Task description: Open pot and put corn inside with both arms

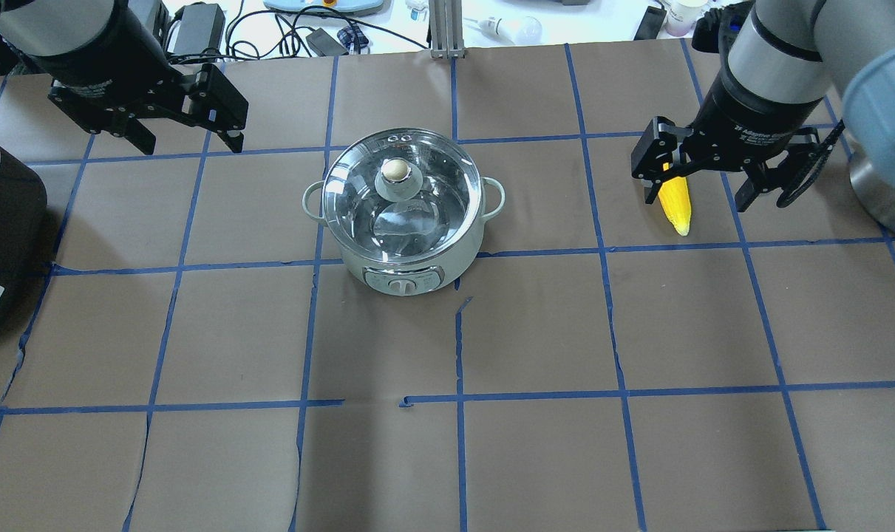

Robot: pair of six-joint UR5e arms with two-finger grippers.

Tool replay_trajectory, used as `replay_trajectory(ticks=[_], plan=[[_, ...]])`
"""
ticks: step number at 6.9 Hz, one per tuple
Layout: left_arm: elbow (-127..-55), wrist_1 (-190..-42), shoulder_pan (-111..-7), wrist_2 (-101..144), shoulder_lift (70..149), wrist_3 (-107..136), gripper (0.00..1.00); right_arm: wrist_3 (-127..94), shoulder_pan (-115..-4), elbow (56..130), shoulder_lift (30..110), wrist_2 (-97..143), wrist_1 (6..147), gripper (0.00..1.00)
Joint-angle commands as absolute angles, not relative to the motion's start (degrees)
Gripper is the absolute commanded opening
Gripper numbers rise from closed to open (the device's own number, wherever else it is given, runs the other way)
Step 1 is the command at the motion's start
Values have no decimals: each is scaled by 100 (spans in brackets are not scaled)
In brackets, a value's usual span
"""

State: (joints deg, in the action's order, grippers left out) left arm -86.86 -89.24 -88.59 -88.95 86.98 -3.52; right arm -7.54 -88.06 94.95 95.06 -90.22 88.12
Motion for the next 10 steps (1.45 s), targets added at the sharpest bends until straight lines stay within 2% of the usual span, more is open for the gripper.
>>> replay_trajectory(ticks=[1,7,10], plan=[[-8640,-8938,-8859,-8895,8780,-352,100,-756,-8807,9510,9501,-9018,8807,100],[-8631,-8789,-9132,-9009,8999,341,100,-756,-8807,9510,9501,-9079,8807,100],[-8613,-7520,-10253,-9018,9927,1497,97,-756,-8807,9519,9519,-9070,8798,100]])
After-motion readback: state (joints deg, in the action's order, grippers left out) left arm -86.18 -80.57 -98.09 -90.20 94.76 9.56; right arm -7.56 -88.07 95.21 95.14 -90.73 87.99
